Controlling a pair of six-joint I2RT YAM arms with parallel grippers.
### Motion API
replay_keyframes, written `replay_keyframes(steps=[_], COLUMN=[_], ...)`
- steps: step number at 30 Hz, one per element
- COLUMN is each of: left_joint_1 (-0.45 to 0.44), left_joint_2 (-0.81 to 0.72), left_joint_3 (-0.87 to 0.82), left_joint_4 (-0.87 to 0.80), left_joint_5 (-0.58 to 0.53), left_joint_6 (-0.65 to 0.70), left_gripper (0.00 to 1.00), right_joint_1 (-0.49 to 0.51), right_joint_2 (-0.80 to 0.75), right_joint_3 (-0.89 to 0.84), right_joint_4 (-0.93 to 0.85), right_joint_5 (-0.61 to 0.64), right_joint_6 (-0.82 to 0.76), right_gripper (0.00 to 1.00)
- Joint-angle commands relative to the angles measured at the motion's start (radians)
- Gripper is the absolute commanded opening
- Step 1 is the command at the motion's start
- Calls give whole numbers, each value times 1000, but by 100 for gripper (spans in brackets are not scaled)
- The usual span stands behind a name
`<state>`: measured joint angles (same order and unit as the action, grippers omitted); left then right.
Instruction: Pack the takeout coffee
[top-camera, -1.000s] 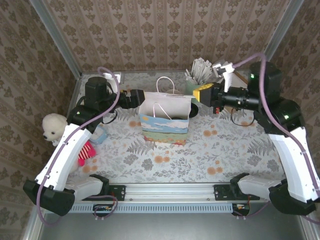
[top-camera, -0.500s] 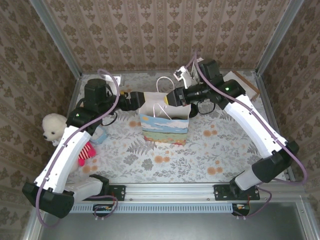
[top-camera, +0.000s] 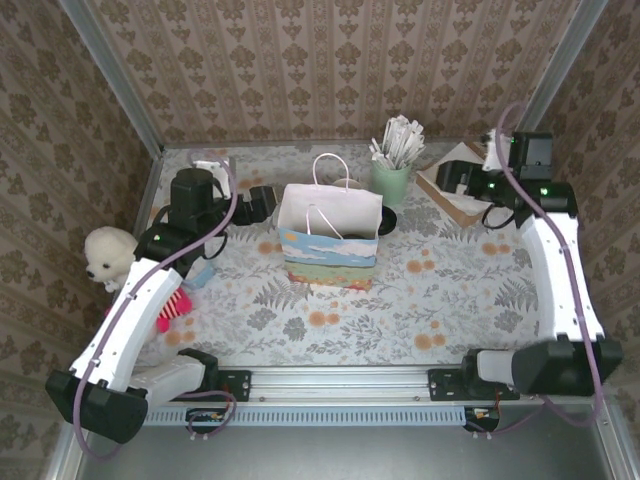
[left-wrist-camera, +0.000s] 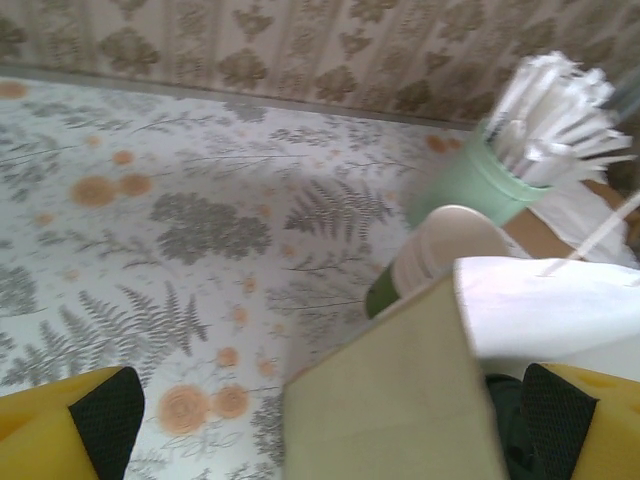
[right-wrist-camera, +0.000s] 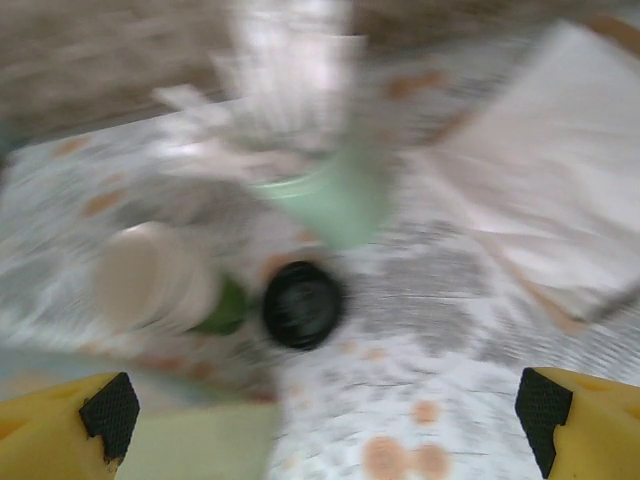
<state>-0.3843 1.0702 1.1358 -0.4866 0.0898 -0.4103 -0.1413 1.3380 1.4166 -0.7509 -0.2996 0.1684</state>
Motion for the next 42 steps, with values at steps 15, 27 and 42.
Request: replay_keyframes(steps=[15,27,42], left_joint_1=[64,68,73], left_joint_2=[2,14,-4], left_joint_3=[-101,-103,-105], left_joint_4=[86,75,67], left_joint_5=[-123,-123,-103], left_joint_6=[-81,-102,-88], left_gripper=[100,100,100], right_joint_1=[-21,-7,-1], right_joint_2=[634,686,673], right_joint_3=[151,200,251], right_joint_4=[-8,-18,-84], right_joint_5=[284,328,280], right_joint_6=[-718,-716,-686], right_gripper=[62,19,20])
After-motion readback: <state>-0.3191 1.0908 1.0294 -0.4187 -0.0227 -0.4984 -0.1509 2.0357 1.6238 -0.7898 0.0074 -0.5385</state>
